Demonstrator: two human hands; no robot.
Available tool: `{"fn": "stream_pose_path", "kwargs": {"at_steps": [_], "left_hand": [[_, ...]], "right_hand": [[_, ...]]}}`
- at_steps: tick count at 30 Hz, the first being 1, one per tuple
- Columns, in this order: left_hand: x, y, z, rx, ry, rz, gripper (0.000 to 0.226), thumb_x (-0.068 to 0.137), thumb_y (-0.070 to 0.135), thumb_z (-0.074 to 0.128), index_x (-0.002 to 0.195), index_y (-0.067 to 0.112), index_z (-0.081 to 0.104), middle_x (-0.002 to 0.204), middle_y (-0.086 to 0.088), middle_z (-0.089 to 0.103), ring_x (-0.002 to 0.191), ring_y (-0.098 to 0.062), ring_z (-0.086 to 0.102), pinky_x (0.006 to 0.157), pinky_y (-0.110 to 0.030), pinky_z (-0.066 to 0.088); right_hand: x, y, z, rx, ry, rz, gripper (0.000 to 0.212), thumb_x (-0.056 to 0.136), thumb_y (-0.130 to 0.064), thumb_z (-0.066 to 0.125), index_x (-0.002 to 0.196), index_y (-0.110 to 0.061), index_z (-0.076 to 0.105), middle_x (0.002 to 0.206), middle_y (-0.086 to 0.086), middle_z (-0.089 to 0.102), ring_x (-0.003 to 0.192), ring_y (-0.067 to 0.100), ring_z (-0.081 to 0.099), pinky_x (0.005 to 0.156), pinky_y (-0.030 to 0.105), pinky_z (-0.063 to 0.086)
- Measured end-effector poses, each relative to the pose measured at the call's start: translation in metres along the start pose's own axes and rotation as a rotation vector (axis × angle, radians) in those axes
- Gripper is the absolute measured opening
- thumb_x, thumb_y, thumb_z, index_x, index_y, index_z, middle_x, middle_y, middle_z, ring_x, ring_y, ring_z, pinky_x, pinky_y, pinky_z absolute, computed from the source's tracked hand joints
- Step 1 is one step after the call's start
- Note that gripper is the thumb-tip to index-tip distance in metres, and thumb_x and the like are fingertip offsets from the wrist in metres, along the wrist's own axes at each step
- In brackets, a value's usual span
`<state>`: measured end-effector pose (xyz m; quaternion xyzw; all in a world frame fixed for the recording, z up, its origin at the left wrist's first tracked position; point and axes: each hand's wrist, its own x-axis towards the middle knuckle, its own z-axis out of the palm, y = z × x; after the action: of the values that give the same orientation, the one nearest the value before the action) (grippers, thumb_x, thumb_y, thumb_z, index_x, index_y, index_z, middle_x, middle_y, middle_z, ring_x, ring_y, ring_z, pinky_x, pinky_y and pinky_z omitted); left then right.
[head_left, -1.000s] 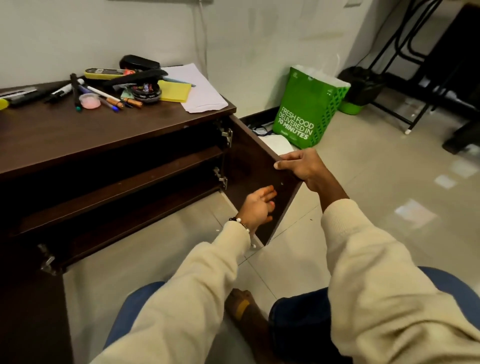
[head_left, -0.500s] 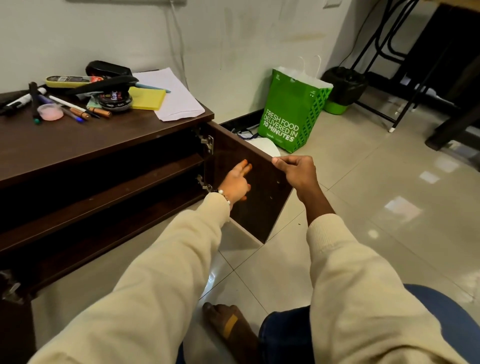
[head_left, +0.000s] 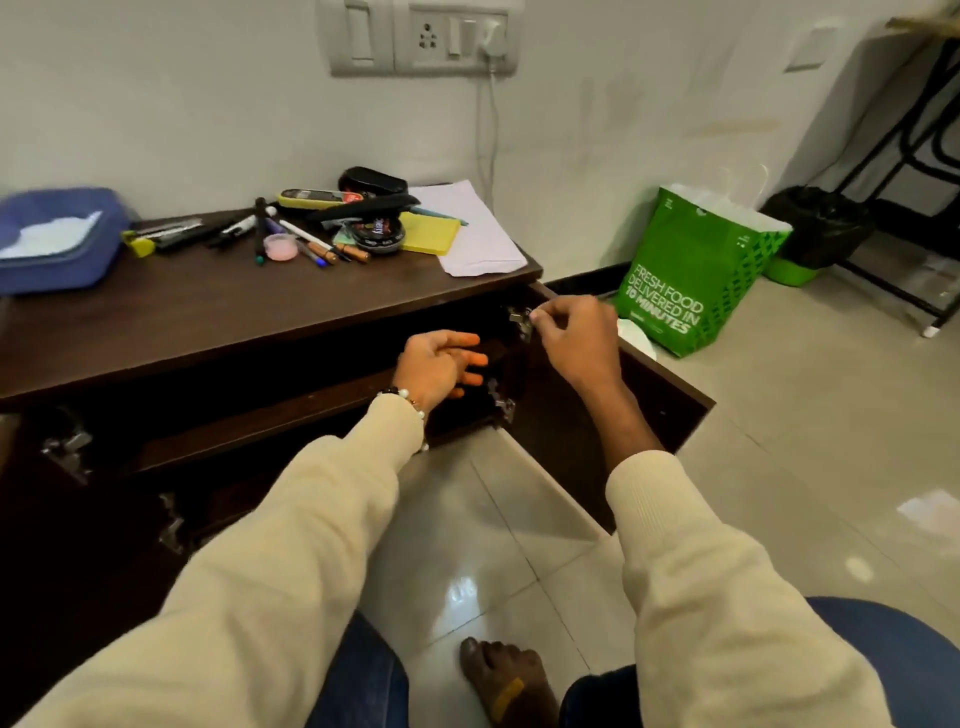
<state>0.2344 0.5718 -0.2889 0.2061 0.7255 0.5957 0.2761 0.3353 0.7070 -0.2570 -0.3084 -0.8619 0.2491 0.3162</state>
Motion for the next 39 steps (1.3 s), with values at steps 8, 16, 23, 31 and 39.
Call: {"fn": "stream_pose_path", "kwargs": {"at_steps": [8, 16, 23, 31, 39], "left_hand": [[0.001, 0.014, -0.133, 0.058, 0.512, 0.123, 0.025, 0.093, 0.000, 0.046, 0.090, 0.012, 0.067, 0.075, -0.001, 0.069, 0.053, -0.012, 0.058, 0.046, -0.021, 0.046], [0.011, 0.015, -0.198, 0.543, 0.743, 0.179, 0.022, 0.088, 0.003, 0.056, 0.103, 0.008, 0.072, 0.101, -0.011, 0.072, 0.096, -0.024, 0.065, 0.090, -0.024, 0.042], [0.046, -0.002, -0.240, 0.744, 0.747, 0.043, 0.026, 0.090, 0.008, 0.058, 0.115, 0.005, 0.064, 0.117, -0.018, 0.059, 0.107, -0.032, 0.057, 0.098, -0.033, 0.039], [0.089, 0.001, -0.253, 0.955, 0.732, 0.054, 0.032, 0.097, 0.019, 0.052, 0.126, 0.006, 0.053, 0.127, -0.016, 0.052, 0.117, -0.034, 0.050, 0.095, -0.042, 0.041], [0.114, 0.003, -0.244, 1.066, 0.685, 0.258, 0.032, 0.099, 0.023, 0.048, 0.128, 0.011, 0.053, 0.124, -0.013, 0.057, 0.110, -0.033, 0.056, 0.090, -0.044, 0.046]], "right_hand": [[0.030, -0.087, 0.056, 0.045, -0.371, -0.257, 0.016, 0.087, -0.023, 0.066, 0.090, -0.010, 0.075, 0.089, 0.005, 0.073, 0.085, 0.015, 0.062, 0.080, 0.029, 0.049], [0.073, -0.135, 0.118, 0.071, -0.411, -0.279, 0.017, 0.087, -0.020, 0.066, 0.100, -0.011, 0.073, 0.098, 0.006, 0.070, 0.086, 0.012, 0.058, 0.080, 0.025, 0.044], [0.085, -0.155, 0.191, 0.204, -0.247, -0.345, 0.022, 0.089, -0.017, 0.062, 0.108, -0.011, 0.070, 0.101, 0.005, 0.070, 0.095, 0.017, 0.062, 0.088, 0.031, 0.048], [0.122, -0.164, 0.226, 0.246, -0.037, -0.504, 0.022, 0.089, -0.014, 0.058, 0.106, -0.010, 0.072, 0.099, 0.006, 0.070, 0.098, 0.022, 0.055, 0.081, 0.027, 0.041], [0.210, -0.130, 0.185, 0.360, 0.112, -0.049, 0.021, 0.082, -0.015, 0.066, 0.102, -0.013, 0.073, 0.100, 0.004, 0.071, 0.102, 0.025, 0.061, 0.090, 0.034, 0.049]]}}
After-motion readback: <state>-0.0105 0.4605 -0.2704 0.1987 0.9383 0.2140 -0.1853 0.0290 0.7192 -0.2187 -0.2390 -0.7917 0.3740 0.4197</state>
